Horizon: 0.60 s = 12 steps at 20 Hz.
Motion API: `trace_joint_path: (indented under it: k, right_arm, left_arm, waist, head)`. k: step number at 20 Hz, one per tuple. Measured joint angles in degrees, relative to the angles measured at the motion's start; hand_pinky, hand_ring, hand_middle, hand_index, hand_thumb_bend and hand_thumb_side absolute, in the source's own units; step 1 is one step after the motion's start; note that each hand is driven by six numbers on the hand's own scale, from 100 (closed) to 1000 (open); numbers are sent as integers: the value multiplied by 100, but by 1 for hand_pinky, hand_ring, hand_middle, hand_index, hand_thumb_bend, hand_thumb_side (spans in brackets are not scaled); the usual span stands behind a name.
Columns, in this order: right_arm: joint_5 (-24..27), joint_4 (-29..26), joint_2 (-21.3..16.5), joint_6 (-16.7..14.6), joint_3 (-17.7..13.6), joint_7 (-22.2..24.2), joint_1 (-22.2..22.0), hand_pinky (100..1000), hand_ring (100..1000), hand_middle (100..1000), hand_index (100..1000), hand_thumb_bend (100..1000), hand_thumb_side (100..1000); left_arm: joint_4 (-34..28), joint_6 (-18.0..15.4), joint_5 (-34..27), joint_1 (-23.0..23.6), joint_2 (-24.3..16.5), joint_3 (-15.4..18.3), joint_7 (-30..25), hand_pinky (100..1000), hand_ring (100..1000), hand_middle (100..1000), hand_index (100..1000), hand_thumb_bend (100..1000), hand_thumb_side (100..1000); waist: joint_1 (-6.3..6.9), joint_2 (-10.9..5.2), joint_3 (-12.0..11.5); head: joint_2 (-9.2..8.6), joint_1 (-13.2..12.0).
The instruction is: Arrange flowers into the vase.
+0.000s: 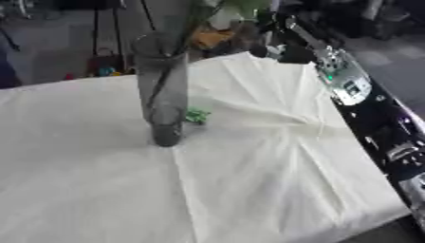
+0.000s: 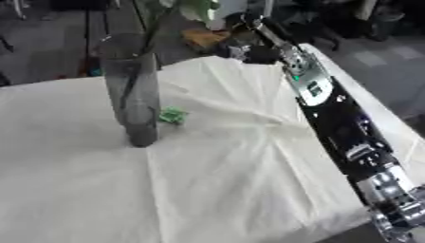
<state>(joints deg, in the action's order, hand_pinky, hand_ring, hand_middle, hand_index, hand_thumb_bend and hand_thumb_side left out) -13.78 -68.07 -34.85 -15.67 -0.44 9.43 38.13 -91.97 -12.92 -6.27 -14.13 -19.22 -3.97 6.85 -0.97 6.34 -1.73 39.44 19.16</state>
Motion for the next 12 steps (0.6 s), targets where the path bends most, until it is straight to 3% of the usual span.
trace_joint_path:
  k: [12]
  right_arm:
    - [336, -401, -119, 118, -362, -573, -551, 761, 628, 678, 792, 793, 707]
  left_arm:
    - [-1, -9, 0, -1, -1, 35, 43, 793, 1000, 899, 898, 796, 1000]
  waist:
    - [19, 6, 14]
  head:
    - [-32, -49]
